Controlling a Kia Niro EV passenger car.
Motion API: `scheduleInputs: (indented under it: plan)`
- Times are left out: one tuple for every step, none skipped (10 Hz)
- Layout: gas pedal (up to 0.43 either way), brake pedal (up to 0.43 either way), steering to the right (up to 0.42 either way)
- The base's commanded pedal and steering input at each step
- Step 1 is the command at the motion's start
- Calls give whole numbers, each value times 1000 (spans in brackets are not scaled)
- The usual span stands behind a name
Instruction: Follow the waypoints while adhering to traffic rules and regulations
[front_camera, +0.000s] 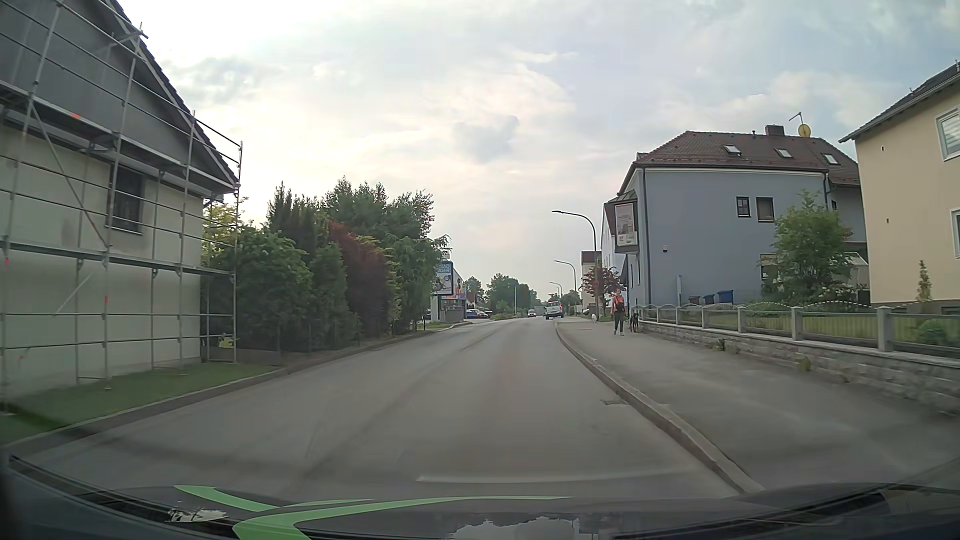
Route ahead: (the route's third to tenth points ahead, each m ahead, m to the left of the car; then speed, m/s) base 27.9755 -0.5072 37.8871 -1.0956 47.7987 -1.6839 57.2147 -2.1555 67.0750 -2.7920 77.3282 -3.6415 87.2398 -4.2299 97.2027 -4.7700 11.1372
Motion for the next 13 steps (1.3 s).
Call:
scheduleInputs:
  plan:
    - [59, 0, 12]
    - [59, 0, 12]
    - [59, 0, 12]
    - [59, 0, 12]
    - [59, 0, 11]
    - [59, 0, 11]
    - [0, 0, 11]
    - [0, 0, 11]
    - [0, 0, 11]
    - [0, 0, 11]
    - [0, 0, 11]
    - [0, 12, 11]
    - [0, 73, 13]
